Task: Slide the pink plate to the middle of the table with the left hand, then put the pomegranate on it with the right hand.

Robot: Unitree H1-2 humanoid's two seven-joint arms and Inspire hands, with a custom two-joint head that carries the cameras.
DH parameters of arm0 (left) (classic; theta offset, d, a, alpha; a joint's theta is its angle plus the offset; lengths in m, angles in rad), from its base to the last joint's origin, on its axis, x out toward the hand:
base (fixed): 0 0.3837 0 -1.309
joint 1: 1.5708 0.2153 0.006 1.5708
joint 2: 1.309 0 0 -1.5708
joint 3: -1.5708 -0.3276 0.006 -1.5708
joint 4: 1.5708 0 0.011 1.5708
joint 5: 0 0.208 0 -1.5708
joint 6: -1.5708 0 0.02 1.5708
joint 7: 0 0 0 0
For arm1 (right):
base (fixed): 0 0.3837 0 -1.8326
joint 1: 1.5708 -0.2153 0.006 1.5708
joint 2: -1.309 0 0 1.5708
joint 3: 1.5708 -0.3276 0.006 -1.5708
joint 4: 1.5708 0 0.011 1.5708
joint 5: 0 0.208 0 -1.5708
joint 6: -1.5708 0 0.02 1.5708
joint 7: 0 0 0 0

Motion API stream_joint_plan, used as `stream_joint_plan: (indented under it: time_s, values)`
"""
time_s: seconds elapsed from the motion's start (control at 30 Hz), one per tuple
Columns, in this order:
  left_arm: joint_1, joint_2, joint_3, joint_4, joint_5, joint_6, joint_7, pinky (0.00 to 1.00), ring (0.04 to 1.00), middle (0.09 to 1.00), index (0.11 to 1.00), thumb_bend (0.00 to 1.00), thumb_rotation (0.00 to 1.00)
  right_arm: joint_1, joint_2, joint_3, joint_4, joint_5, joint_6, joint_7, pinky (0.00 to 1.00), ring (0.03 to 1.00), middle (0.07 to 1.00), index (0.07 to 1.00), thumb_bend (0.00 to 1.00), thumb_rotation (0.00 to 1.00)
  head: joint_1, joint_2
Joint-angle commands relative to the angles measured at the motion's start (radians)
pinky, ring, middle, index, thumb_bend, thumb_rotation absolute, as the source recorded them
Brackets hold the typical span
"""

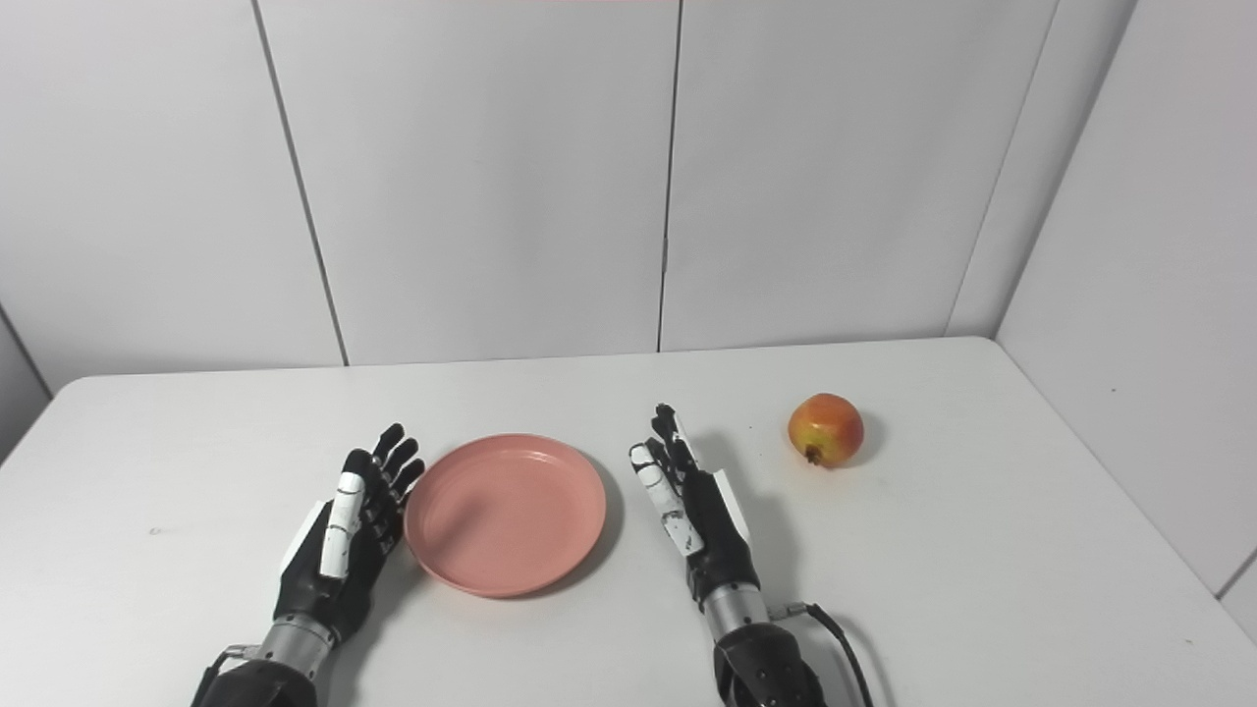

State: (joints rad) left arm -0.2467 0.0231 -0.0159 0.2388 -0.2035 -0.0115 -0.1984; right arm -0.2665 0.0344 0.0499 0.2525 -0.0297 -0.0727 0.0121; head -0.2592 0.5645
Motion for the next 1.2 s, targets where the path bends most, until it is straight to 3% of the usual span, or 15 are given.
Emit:
stream_joint_plan:
  time_s: [0.0, 0.4, 0.73, 0.9, 1.0, 1.17]
  values:
    - [0.009, -0.007, 0.005, -0.013, -0.026, -0.004, -0.021, 0.95, 0.978, 0.984, 0.977, 0.69, 0.97, -0.019, 0.011, 0.002, -0.025, -0.007, 0.002, -0.01, 0.93, 0.945, 0.976, 0.984, 0.62, 0.91, 0.001, 0.001]
    - [0.015, -0.009, 0.016, -0.013, -0.066, 0.003, -0.05, 0.96, 0.98, 0.983, 0.969, 0.7, 0.93, -0.023, 0.016, 0.007, -0.005, -0.006, -0.017, -0.006, 0.95, 0.963, 0.979, 0.985, 0.66, 0.91, -0.025, -0.009]
    - [-0.004, 0.026, 0.007, 0.028, -0.048, -0.025, -0.084, 0.99, 1.0, 1.0, 1.0, 0.69, 1.0, -0.044, 0.002, -0.004, -0.007, -0.024, -0.04, -0.027, 0.96, 0.966, 0.996, 1.0, 0.65, 0.92, -0.03, -0.019]
    - [-0.022, 0.034, 0.008, 0.066, -0.045, -0.039, -0.092, 1.0, 1.0, 1.0, 1.0, 0.7, 1.0, -0.075, -0.014, -0.047, -0.031, -0.002, -0.045, -0.047, 0.96, 0.981, 0.995, 0.996, 0.65, 0.91, -0.035, -0.028]
    - [-0.032, 0.034, 0.007, 0.092, -0.036, -0.058, -0.089, 1.0, 1.0, 1.0, 1.0, 0.7, 1.0, -0.092, -0.027, -0.081, -0.067, 0.01, -0.053, -0.057, 0.97, 0.971, 0.987, 0.986, 0.64, 0.86, -0.038, -0.031]
    - [-0.041, 0.027, 0.01, 0.114, -0.021, -0.081, -0.078, 1.0, 1.0, 1.0, 1.0, 0.68, 1.0, -0.125, -0.081, -0.121, -0.108, -0.074, -0.077, -0.131, 0.95, 0.95, 0.961, 0.962, 0.63, 0.84, -0.037, -0.032]
